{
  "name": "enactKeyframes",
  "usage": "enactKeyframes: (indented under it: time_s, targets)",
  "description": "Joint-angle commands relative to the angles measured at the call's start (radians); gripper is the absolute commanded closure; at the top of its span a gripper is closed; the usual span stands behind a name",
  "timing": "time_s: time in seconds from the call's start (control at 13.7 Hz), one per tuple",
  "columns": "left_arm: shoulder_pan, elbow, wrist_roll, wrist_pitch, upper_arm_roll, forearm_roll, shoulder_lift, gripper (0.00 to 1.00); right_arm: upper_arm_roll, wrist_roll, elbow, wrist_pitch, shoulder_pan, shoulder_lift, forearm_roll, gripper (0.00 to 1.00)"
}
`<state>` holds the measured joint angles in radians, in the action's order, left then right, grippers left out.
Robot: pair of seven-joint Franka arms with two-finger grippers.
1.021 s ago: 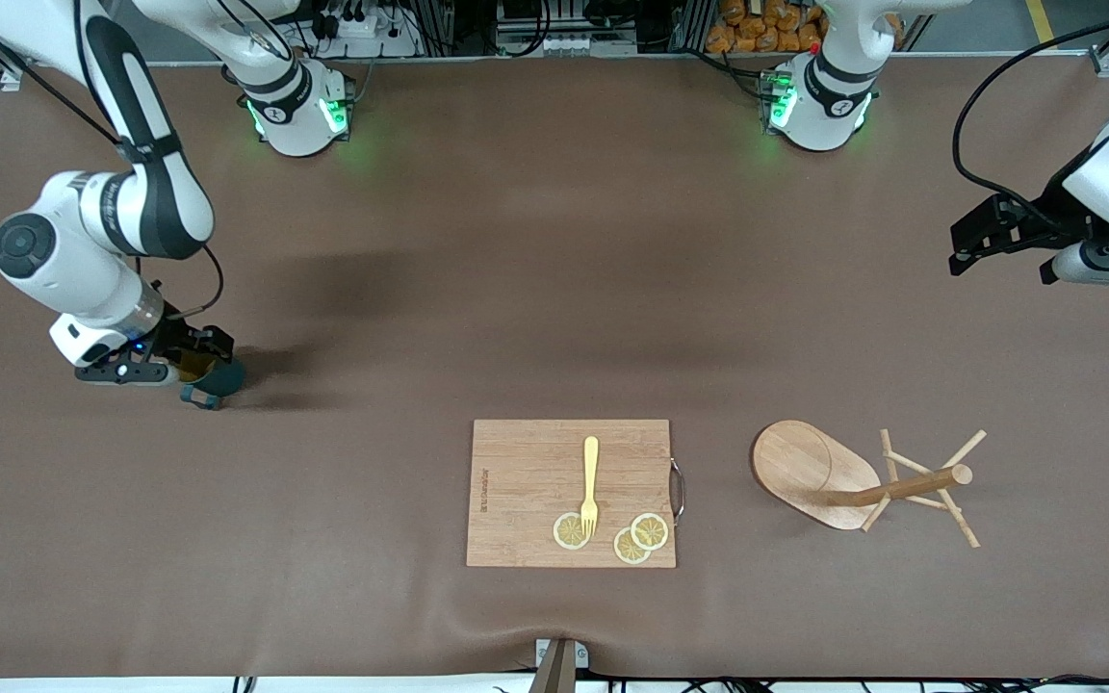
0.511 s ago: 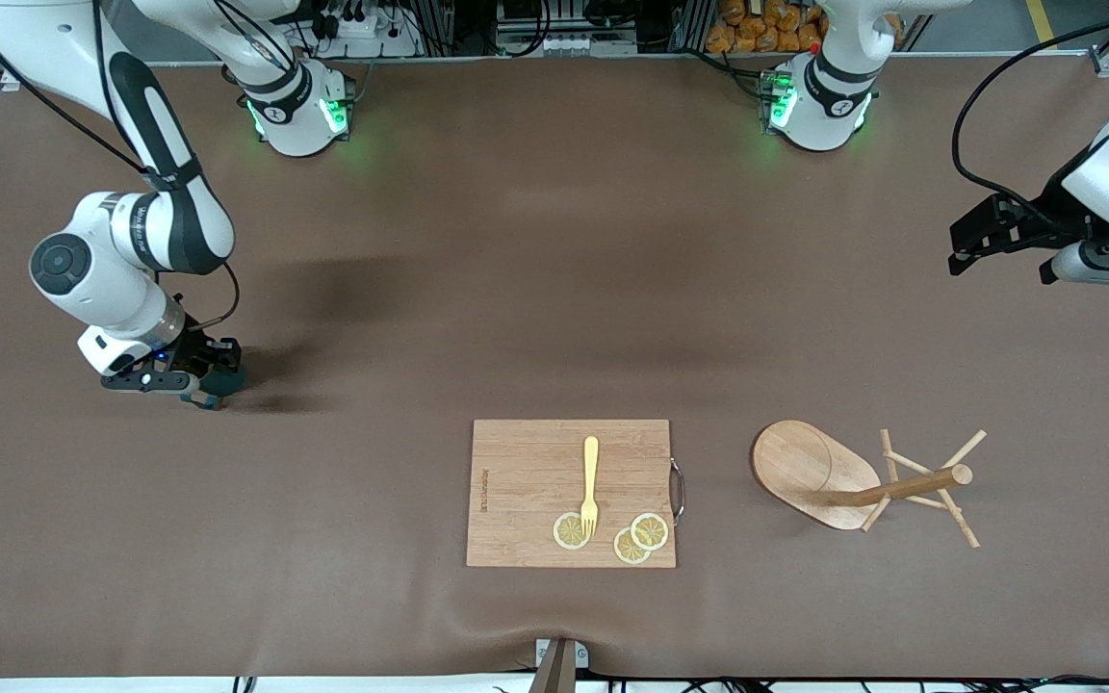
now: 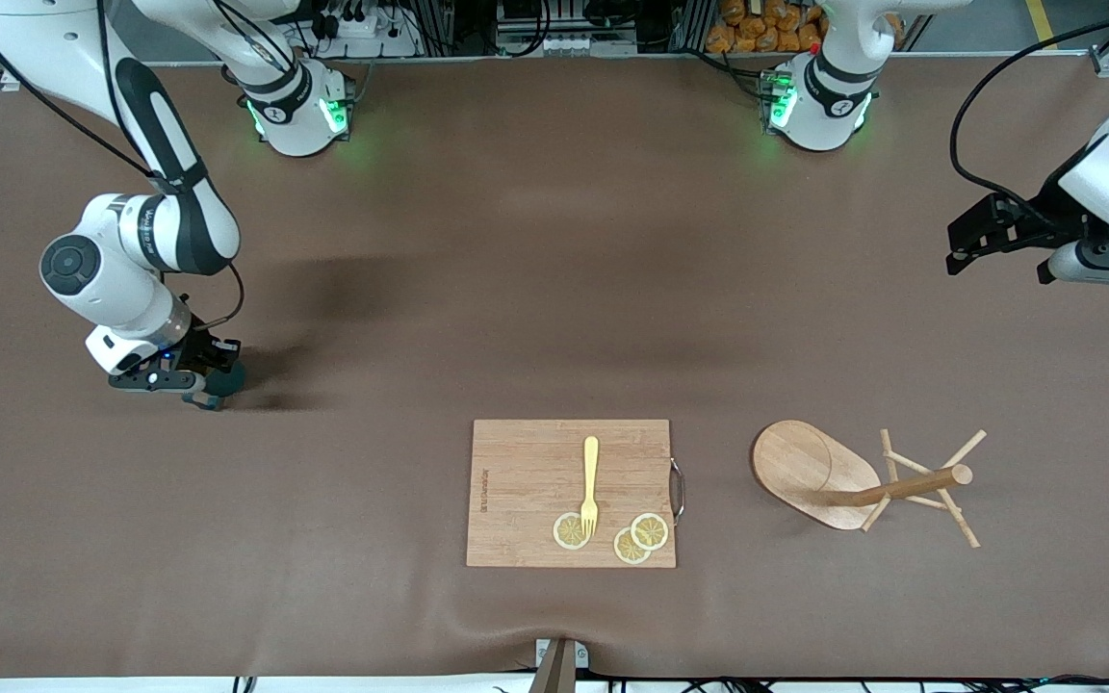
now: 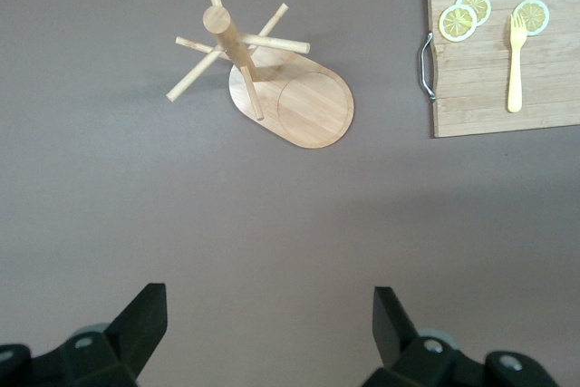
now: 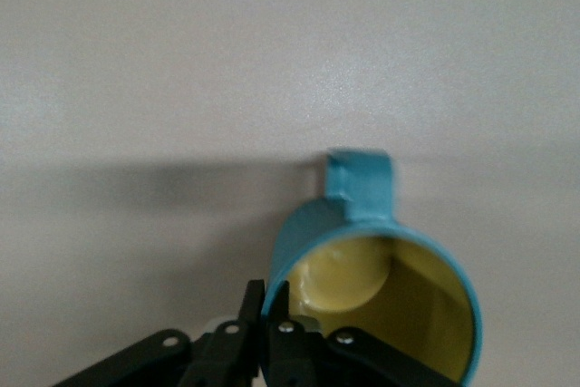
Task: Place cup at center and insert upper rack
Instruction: 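Carry the teal mug with the right gripper toward the table center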
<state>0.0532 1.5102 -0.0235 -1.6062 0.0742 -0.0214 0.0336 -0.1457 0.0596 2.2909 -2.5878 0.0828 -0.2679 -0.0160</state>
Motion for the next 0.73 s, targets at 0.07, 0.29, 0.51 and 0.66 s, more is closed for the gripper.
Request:
enactKeyframes:
  time_s: [0.07,0.29,0.51,0.66]
  targets:
    - [0.001,-0.011,-0.007,0.006,0.010,0.005,0.002,0.00,0.000,-0.023,-0.013,0.070,0.017,0.042,0.004,1.00]
    - [0.001,-0.011,-0.007,0.006,0.010,0.005,0.002,0.00,0.005,-0.108,-0.051,0.202,0.049,0.094,0.002,1.00]
    - [-0.001,-0.011,-0.009,0.006,0.010,0.006,0.002,0.00,0.006,-0.341,-0.051,0.233,0.162,0.122,0.002,1.00]
    - [-0.004,-0.015,-0.004,0.006,0.009,0.006,-0.001,0.00,0.006,-0.563,-0.056,0.233,0.280,0.122,0.002,1.00]
